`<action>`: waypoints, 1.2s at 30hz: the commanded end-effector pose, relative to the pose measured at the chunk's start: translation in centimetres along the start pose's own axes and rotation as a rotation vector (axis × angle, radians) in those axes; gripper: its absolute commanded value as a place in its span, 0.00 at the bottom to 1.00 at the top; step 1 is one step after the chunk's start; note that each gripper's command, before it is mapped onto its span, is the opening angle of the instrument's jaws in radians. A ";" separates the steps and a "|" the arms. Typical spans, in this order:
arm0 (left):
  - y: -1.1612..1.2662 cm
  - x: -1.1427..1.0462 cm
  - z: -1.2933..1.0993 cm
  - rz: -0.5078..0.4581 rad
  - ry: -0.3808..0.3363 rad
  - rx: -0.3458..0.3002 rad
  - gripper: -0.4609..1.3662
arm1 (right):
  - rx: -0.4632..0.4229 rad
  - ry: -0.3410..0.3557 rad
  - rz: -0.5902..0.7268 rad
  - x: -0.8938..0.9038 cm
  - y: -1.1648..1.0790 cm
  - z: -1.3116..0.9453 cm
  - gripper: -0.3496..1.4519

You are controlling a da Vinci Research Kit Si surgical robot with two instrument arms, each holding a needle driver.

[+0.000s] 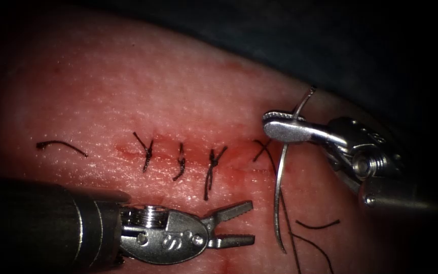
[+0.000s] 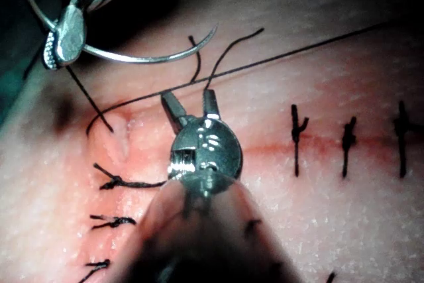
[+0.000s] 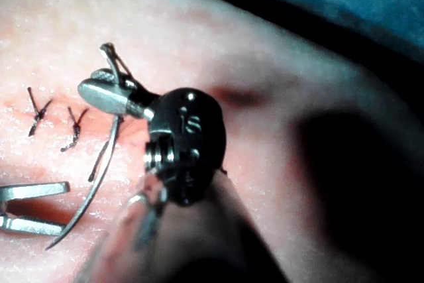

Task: Wound Closure
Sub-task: Open the wound using the left gripper

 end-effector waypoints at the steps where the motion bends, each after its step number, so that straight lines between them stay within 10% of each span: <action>1: 0.00 -0.02 0.01 -0.003 0.000 -0.001 0.38 | -0.001 0.008 -0.039 0.03 -0.02 -0.01 0.00; 20: -0.02 -0.10 0.00 -0.002 0.005 -0.002 0.21 | 0.005 0.076 -0.267 1.01 -0.35 -0.22 0.00; 36: -0.33 -0.26 0.34 -0.015 -0.033 -0.008 0.06 | 0.002 0.093 -0.371 0.88 -0.47 -0.22 0.00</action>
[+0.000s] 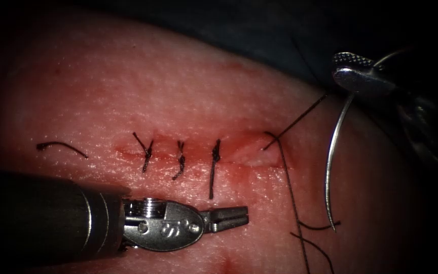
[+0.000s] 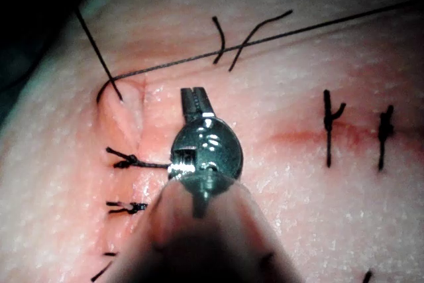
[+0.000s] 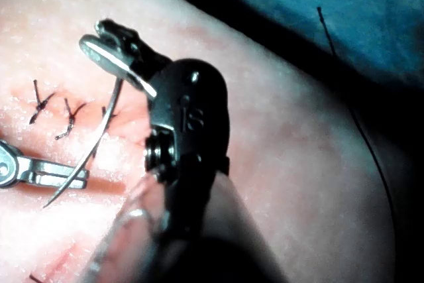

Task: Wound Closure
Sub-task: Open the wound using the left gripper

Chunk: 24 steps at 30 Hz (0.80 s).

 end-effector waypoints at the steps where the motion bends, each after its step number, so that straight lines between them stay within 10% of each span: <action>1: -0.04 0.01 0.04 -0.003 -0.003 -0.001 0.06 | -0.007 -0.006 -0.006 -0.04 -0.01 -0.02 0.00; 24: -0.44 -0.26 0.54 0.126 -0.296 -0.108 0.06 | -0.011 -0.025 -0.015 -0.13 -0.07 -0.07 0.00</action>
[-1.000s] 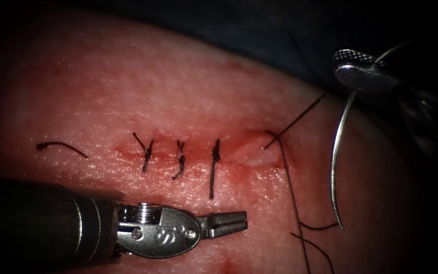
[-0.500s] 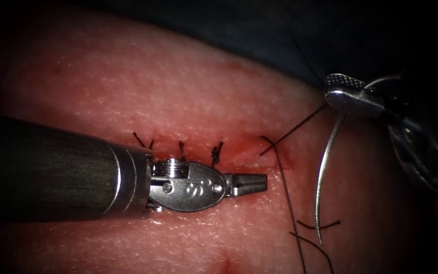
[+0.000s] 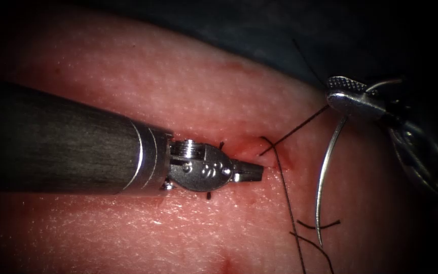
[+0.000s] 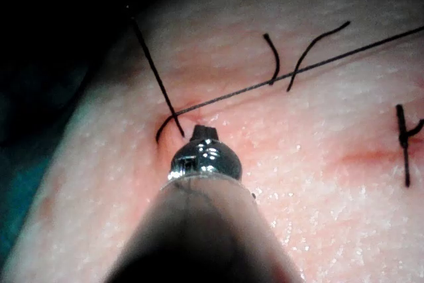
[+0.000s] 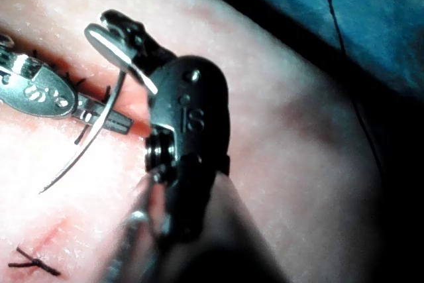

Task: Wound Closure
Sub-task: Open the wound using the left gripper

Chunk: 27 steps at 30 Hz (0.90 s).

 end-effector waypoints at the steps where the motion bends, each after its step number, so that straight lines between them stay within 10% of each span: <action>1: -0.01 0.01 0.01 0.002 -0.002 -0.009 0.06 | -0.008 0.000 0.000 0.00 0.00 0.00 0.00; 27: -0.23 -0.70 0.80 0.003 -0.233 -0.089 0.06 | 0.016 0.003 -0.009 -0.10 -0.16 0.18 0.00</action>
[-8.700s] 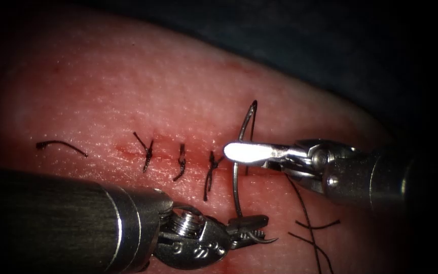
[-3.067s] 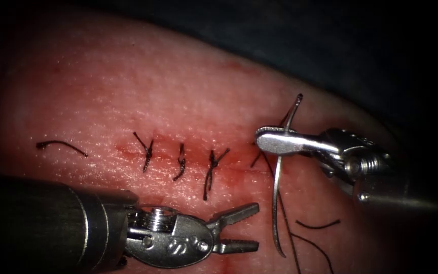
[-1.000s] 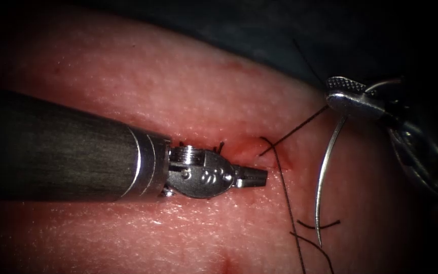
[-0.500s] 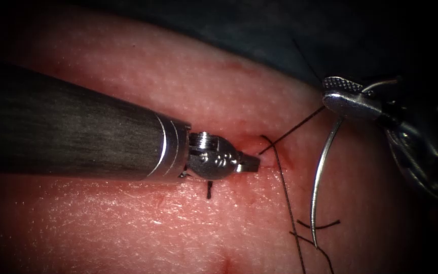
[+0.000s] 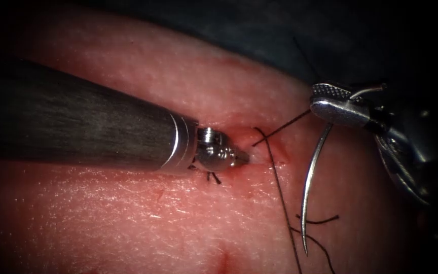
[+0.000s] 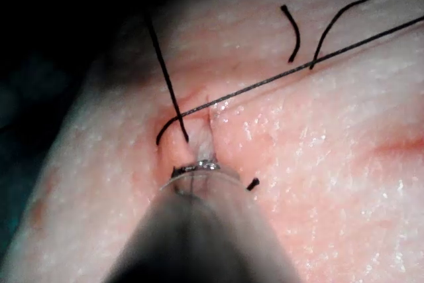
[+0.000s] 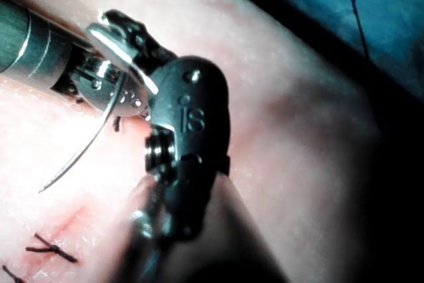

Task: Wound Closure
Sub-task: Open the wound using the left gripper

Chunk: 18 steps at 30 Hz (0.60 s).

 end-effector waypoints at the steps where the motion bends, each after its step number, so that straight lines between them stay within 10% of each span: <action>1: 0.03 -0.01 0.06 -0.007 -0.004 -0.030 0.06 | -0.002 -0.004 -0.003 -0.03 -0.02 0.02 0.00; 11: 0.13 -0.12 0.20 -0.109 -0.063 -0.084 0.06 | 0.012 -0.026 -0.016 -0.19 -0.06 0.09 0.00; 14: 0.14 -0.14 0.19 -0.142 -0.070 -0.087 0.45 | 0.013 -0.026 -0.016 -0.18 -0.07 0.08 0.00; 18: 0.15 -0.14 0.19 -0.146 -0.070 -0.086 0.55 | 0.013 -0.026 -0.016 -0.19 -0.07 0.08 0.00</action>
